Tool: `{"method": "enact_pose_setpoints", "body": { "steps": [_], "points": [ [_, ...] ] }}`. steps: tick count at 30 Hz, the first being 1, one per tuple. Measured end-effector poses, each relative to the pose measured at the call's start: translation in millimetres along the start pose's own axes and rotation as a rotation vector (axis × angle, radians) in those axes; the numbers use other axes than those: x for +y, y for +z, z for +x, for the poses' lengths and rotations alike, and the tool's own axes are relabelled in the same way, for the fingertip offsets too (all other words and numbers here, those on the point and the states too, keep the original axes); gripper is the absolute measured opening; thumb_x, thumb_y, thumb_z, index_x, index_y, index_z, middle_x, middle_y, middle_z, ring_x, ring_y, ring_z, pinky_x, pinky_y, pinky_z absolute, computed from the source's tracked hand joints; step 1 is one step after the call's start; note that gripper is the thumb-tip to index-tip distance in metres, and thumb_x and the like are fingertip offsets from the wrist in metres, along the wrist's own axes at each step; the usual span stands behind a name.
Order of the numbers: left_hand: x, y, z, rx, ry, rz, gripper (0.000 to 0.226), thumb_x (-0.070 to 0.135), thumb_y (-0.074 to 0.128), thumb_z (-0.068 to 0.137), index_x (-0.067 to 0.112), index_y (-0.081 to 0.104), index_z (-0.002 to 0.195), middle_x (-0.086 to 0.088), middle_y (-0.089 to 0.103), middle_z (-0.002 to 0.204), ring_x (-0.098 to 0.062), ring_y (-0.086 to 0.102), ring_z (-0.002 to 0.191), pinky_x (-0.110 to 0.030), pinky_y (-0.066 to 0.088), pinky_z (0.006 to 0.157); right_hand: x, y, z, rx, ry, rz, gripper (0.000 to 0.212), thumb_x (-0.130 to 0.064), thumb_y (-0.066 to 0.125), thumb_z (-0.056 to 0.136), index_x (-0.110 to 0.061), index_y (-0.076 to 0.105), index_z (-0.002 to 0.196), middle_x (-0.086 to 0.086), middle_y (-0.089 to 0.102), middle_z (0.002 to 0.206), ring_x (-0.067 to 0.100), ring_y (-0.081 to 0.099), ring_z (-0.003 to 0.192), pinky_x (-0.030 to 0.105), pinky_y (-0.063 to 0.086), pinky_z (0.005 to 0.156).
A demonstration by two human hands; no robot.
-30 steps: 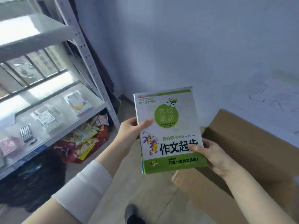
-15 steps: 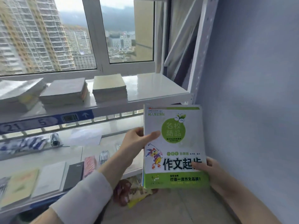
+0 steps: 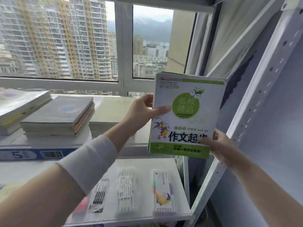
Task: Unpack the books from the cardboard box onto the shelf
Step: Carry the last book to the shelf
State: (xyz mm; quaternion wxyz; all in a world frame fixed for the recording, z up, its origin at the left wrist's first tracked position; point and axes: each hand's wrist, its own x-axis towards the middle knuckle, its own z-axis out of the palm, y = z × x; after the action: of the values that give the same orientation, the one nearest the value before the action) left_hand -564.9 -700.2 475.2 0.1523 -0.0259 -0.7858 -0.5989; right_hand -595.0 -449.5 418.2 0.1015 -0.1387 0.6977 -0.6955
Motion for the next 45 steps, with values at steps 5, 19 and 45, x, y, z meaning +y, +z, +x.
{"method": "enact_pose_setpoints", "body": {
  "steps": [5,19,45],
  "points": [
    [-20,6,59,0.059,0.052,0.041,0.072,0.046,0.081,0.053,0.017,0.059,0.115,0.001,0.067,0.115,-0.017,0.062,0.11,-0.038,0.054,0.091,0,-23,89,-0.114,-0.054,-0.029,0.085,-0.035,0.094,0.029,-0.017,0.061,0.106,0.009,0.071,0.11,0.024,0.069,0.1,0.033,0.056,0.082],
    [-51,0,95,-0.065,0.051,0.059,0.082,0.042,0.08,0.054,0.014,0.053,0.126,0.001,0.066,0.121,-0.016,0.06,0.116,-0.043,0.054,0.093,32,-28,120,-0.094,-0.095,-0.105,0.042,-0.016,0.074,0.062,-0.017,0.06,0.102,-0.016,0.076,0.087,-0.003,0.069,0.083,0.008,0.051,0.066],
    [-76,27,186,-0.206,-0.854,-0.094,0.053,0.024,0.07,0.082,0.002,0.048,0.125,-0.02,0.06,0.119,-0.029,0.063,0.083,-0.04,0.055,0.081,-6,-44,167,-0.022,0.682,-0.102,0.057,-0.031,0.078,0.042,-0.012,0.066,0.094,0.009,0.075,0.071,0.021,0.071,0.054,0.042,0.058,0.063]
  ]
}}
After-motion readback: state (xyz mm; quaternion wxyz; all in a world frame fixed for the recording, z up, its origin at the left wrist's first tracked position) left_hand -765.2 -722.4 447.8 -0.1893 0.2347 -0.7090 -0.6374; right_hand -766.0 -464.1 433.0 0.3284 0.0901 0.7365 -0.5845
